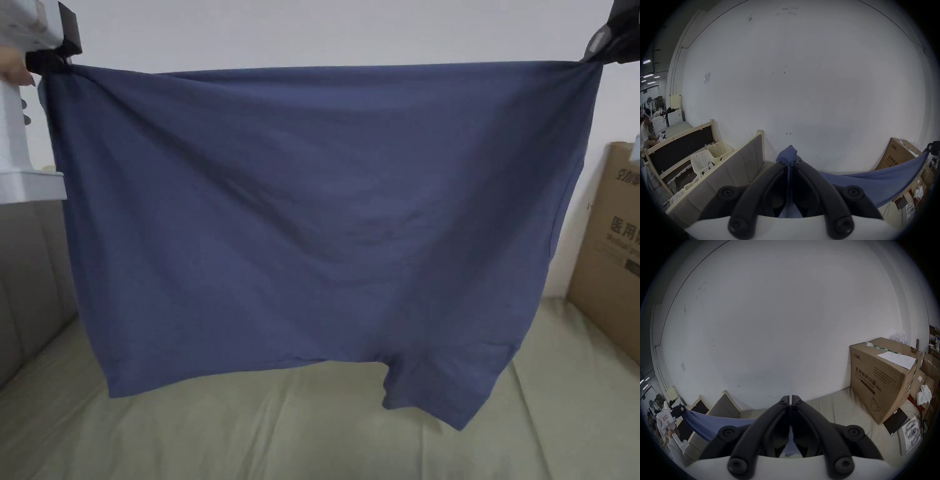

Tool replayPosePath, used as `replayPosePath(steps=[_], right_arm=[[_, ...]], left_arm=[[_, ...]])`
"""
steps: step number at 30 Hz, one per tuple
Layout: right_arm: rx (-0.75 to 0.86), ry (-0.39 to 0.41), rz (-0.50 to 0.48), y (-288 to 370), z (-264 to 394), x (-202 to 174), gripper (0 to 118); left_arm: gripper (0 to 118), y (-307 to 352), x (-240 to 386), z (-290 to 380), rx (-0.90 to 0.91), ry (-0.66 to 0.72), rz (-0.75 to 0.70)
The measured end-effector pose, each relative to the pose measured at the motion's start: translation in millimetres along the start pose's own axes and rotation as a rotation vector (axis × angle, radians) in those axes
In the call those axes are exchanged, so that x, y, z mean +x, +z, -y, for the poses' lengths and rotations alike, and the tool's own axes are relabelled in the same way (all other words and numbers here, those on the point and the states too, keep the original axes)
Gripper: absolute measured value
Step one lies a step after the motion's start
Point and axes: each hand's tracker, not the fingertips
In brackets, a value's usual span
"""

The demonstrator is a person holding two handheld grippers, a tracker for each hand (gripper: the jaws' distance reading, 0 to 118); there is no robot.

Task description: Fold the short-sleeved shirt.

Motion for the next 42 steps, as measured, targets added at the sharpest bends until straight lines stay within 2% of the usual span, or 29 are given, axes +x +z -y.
replayPosePath(steps=[3, 6, 7, 10, 13, 16, 20, 22, 25, 27, 29, 30, 36, 39, 42], right_arm=[[-0.098, -0.005, 0.031, -33.2, 29.1, 17.3, 2], [-0.181, -0.021, 0.068, -79.8, 68.5, 42.4, 2], [-0.222, -0.044, 0.095, -97.4, 88.1, 50.7, 2], [-0.368, -0.051, 0.164, -148.0, 153.2, 73.3, 2], [-0.522, -0.046, 0.23, -194.4, 231.8, 101.1, 2], [-0.665, -0.14, 0.284, -230.6, 312.8, 134.0, 2], [-0.814, -0.188, 0.341, -252.0, 403.1, 166.0, 2], [-0.842, -0.213, 0.333, -247.0, 426.5, 172.9, 2], [-0.846, -0.223, 0.337, -233.4, 434.0, 180.8, 2], [-0.814, -0.274, 0.323, -219.4, 425.0, 183.7, 2], [-0.764, -0.26, 0.276, -195.9, 407.7, 179.4, 2], [-0.749, -0.241, 0.264, -182.3, 399.7, 176.1, 2], [-0.656, -0.164, 0.203, -66.4, 378.6, 156.5, 2], [-0.644, -0.139, 0.202, -1.9, 396.9, 155.9, 2], [-0.654, -0.152, 0.197, 61.1, 433.9, 161.2, 2]], left_arm=[[3, -36.0, 4.7, 43.1, -0.109, -0.032, 0.001], [3, -74.0, 9.5, 103.9, -0.216, -0.007, -0.002], [3, -87.3, 12.4, 128.8, -0.25, -0.007, -0.003], [3, -124.2, 20.3, 213.3, -0.383, -0.058, -0.031], [3, -155.5, 19.7, 299.0, -0.532, -0.042, -0.058], [3, -168.6, 12.9, 382.0, -0.656, -0.017, -0.076], [3, -175.5, 5.1, 445.6, -0.782, -0.046, -0.129], [3, -171.4, -3.6, 450.8, -0.772, 0.021, -0.098], [3, -173.3, -11.9, 446.7, -0.759, -0.013, -0.1], [3, -154.4, -7.5, 432.4, -0.719, -0.037, -0.081], [3, -131.5, -9.1, 412.9, -0.685, -0.059, -0.063], [3, -119.1, -9.9, 403.2, -0.638, -0.02, -0.027], [3, 6.7, -25.0, 370.3, -0.55, -0.006, 0.061], [3, 81.8, -38.7, 382.2, -0.544, -0.008, 0.083], [3, 145.5, -55.9, 414.4, -0.585, -0.108, 0.062]])
